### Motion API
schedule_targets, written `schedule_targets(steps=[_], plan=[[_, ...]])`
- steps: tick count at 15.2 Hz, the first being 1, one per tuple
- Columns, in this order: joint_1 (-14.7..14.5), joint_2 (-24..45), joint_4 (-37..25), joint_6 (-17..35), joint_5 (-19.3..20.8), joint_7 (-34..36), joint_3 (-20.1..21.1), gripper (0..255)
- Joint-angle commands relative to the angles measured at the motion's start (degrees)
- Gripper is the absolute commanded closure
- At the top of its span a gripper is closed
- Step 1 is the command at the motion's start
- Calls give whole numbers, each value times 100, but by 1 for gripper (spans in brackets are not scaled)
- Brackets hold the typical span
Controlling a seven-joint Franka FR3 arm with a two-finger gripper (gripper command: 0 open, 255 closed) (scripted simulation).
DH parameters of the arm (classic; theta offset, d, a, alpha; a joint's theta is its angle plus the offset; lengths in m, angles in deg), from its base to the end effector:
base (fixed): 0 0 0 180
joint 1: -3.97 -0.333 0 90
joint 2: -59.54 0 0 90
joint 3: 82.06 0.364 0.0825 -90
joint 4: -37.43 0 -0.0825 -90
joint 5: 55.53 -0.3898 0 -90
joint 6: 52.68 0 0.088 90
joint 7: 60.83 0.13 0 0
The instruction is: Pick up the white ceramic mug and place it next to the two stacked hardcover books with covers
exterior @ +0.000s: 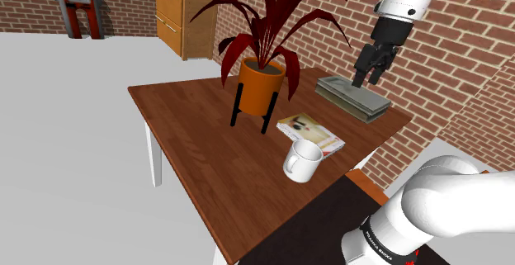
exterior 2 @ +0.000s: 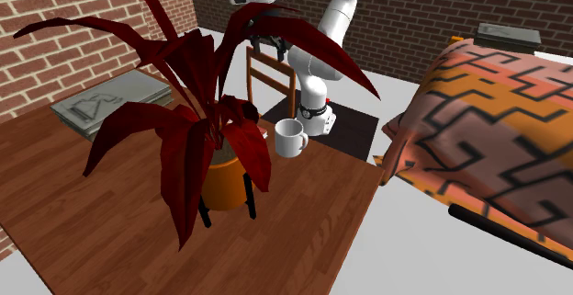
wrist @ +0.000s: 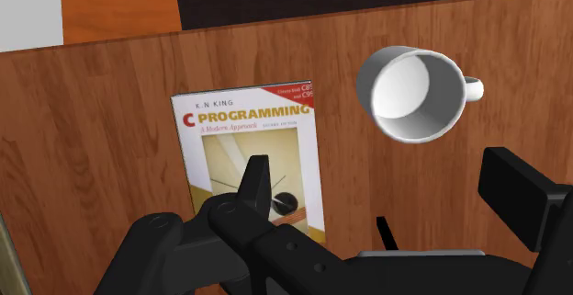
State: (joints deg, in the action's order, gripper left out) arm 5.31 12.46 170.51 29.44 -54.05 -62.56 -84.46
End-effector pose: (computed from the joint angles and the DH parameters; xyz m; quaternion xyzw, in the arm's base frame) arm 0.2509 -0.0253 0.6148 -0.9993 0.0117 0.0340 0.0039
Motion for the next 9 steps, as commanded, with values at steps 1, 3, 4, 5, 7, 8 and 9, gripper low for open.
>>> schedule_targets(steps=[1, 3, 4, 5, 7, 8, 9], plan=[[0, 0, 0, 0, 0, 0, 0, 0], [-14, -111, 452, 360, -37, 69, 55, 0], [-22, -155, 670, 543, -56, 103, 83, 0], [-31, -192, 882, 729, -76, 138, 112, 0], [-53, -242, 1291, 1108, -118, 206, 171, 0], [-67, -254, 1488, 1302, -140, 240, 202, 0], [-81, -256, 1679, 1501, -163, 274, 233, 0]])
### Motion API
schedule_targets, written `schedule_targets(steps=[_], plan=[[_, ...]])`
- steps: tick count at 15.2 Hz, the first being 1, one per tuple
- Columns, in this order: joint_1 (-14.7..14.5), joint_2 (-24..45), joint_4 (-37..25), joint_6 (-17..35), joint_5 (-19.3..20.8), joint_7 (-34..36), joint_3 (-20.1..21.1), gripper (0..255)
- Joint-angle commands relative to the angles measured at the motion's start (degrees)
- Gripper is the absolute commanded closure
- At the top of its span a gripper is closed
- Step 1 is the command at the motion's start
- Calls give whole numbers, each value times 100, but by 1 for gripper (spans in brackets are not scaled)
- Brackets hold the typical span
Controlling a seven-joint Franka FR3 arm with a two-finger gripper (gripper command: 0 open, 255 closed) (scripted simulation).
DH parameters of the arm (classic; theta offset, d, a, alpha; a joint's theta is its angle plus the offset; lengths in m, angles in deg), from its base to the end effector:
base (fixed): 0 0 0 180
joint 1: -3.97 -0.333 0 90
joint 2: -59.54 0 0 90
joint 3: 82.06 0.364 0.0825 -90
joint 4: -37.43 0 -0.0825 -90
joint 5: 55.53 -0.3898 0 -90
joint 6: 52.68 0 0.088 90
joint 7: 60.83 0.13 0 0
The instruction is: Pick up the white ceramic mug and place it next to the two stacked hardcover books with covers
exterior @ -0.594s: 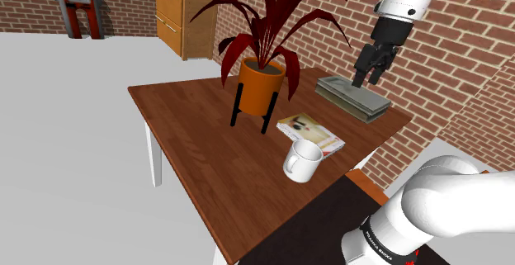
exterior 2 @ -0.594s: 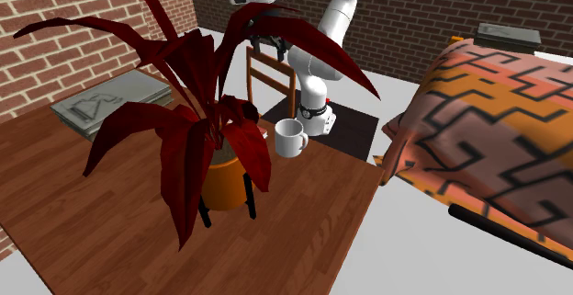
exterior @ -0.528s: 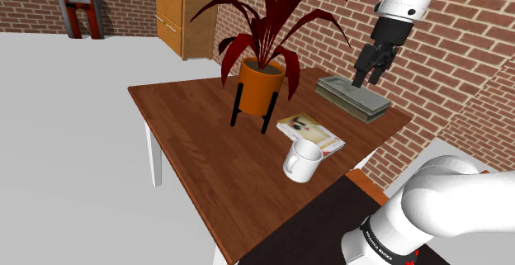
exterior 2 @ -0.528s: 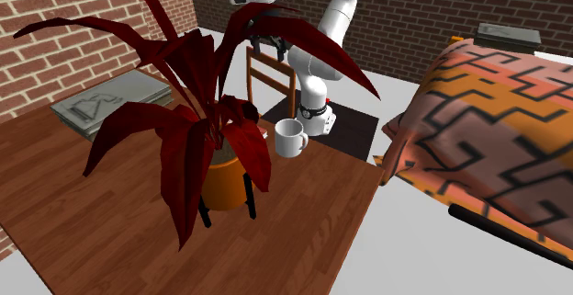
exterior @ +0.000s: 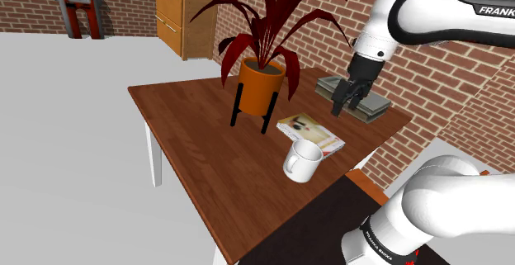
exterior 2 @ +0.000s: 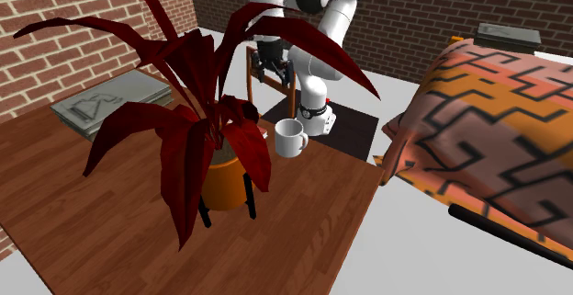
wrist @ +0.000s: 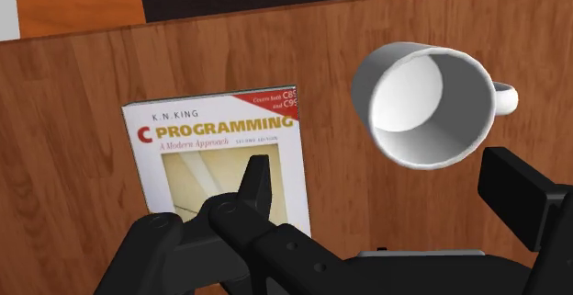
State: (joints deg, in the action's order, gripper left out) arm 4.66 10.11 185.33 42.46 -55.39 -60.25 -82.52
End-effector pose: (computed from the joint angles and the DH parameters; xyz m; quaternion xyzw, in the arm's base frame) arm 0.2551 -0.0059 0.5217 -0.9995 0.0135 0.0291 0.0019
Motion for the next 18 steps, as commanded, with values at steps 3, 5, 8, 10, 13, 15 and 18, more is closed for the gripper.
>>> schedule_targets(steps=[3, 5, 8, 10, 13, 15, 18], plan=[[-67, 35, 735, 824, -101, 147, 138, 0], [-107, 133, 1063, 1270, -154, 217, 208, 0], [-172, 369, 1476, 1947, -233, 318, 312, 0], [-175, 431, 1601, 2135, -238, 318, 317, 0], [-179, 545, 1780, 2427, -247, 318, 325, 0], [-182, 635, 1893, 2630, -253, 317, 331, 0], [-183, 663, 1925, 2690, -255, 317, 333, 0]])
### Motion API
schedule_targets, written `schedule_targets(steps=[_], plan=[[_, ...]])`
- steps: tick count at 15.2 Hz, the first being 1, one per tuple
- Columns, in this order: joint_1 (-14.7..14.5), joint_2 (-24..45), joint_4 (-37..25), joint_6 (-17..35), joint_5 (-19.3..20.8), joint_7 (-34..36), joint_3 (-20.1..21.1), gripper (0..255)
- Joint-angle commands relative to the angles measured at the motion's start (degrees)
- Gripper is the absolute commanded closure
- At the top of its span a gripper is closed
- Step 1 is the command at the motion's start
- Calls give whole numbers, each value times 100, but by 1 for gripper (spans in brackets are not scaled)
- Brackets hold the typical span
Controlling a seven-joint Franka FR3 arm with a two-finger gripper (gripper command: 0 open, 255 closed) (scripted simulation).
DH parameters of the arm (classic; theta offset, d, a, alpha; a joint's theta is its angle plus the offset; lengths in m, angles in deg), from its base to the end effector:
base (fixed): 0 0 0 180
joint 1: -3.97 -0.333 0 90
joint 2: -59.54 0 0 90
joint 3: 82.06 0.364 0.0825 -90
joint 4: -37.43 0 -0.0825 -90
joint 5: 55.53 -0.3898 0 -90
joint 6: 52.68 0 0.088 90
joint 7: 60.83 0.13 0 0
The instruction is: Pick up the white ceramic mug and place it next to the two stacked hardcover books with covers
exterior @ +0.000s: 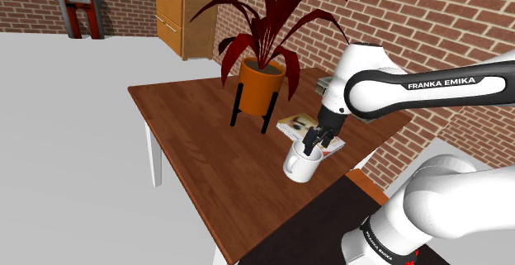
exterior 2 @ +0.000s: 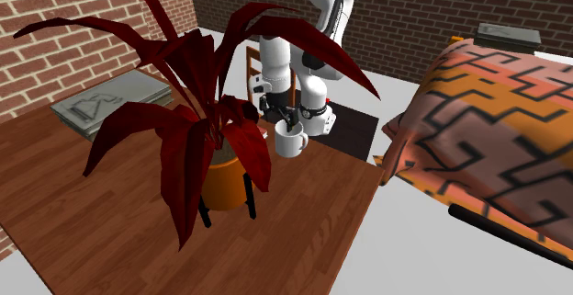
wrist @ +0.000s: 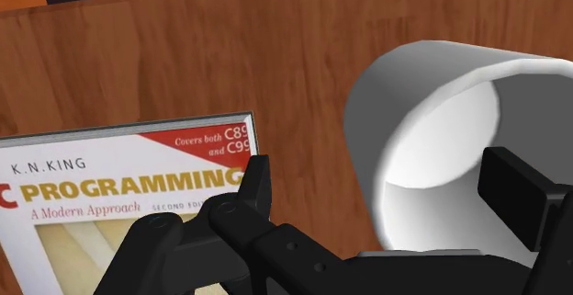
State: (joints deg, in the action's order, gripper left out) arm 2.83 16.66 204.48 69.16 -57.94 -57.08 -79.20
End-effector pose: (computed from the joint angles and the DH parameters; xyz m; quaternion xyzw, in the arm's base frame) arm 0.2637 0.0189 0.3715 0.9997 -0.0163 -0.0204 0.0006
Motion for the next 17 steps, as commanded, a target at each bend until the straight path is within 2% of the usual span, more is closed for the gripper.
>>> schedule_targets(steps=[1, 5, 6, 15, 17], plan=[[0, 9, 9, 20, 0, 0, 0, 0], [0, 8, 9, 18, 0, -1, 0, 0], [0, 8, 9, 18, 0, -1, 0, 255], [0, 9, 9, 20, 0, 0, 0, 255], [2, -95, -96, -190, 6, 1, -6, 255]])
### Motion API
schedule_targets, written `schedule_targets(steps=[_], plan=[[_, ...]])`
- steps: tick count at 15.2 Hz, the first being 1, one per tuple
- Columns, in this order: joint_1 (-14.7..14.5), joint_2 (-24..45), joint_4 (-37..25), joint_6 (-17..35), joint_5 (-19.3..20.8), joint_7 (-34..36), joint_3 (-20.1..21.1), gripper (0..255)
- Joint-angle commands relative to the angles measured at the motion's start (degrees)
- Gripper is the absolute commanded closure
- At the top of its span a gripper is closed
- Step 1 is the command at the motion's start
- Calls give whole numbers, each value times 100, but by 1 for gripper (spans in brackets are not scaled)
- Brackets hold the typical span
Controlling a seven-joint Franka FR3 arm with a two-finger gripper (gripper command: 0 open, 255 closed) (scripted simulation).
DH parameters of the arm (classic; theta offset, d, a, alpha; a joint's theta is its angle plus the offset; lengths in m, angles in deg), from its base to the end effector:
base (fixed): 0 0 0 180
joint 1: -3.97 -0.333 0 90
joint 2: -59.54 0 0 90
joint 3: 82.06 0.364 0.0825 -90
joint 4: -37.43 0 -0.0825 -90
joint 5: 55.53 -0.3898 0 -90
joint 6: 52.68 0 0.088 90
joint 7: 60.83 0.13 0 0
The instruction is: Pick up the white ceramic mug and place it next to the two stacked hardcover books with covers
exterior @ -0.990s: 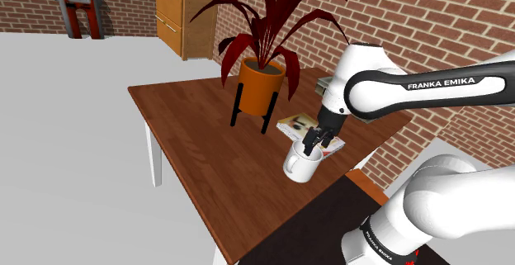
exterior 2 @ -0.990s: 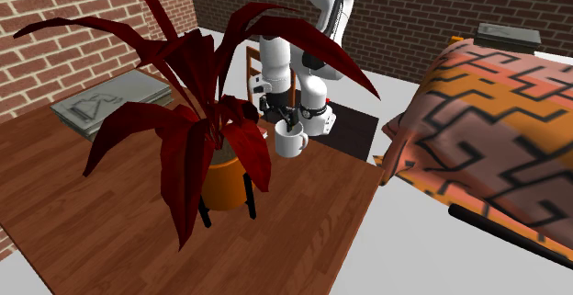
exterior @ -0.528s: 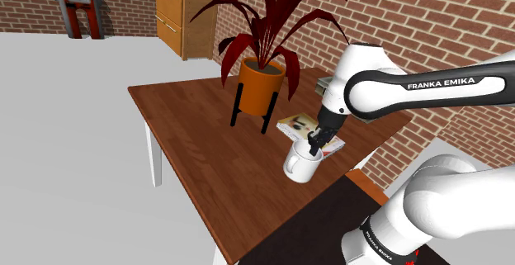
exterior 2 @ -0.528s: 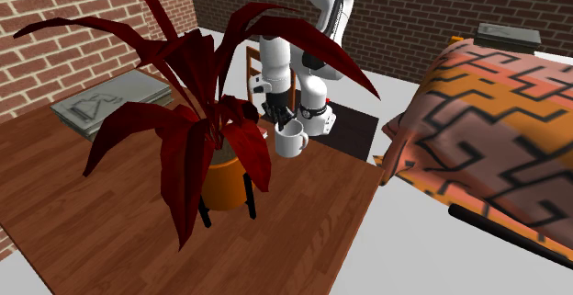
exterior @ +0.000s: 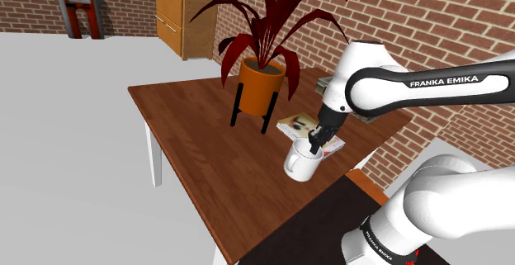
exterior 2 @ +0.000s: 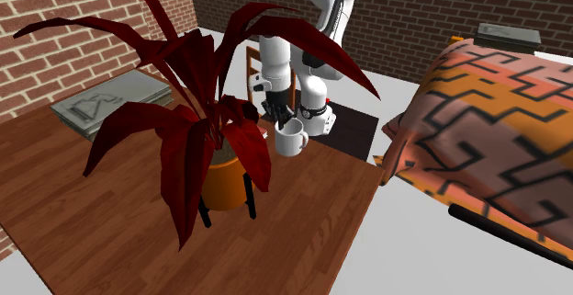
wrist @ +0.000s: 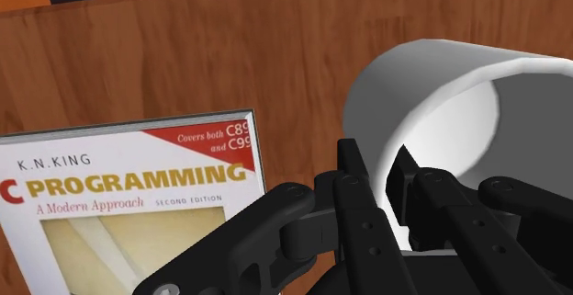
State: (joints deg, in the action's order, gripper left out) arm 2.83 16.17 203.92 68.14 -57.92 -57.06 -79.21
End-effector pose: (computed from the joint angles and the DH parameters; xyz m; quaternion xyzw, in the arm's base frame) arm 0.2637 0.0191 0.3767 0.9997 -0.0163 -0.0202 0.0006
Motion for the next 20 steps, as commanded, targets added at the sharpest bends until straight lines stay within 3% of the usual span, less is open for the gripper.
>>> schedule_targets(steps=[1, 20], plan=[[3, -94, -95, -190, 7, -2, -8, 255], [22, -537, -1345, -1883, 58, 6, -58, 255]])
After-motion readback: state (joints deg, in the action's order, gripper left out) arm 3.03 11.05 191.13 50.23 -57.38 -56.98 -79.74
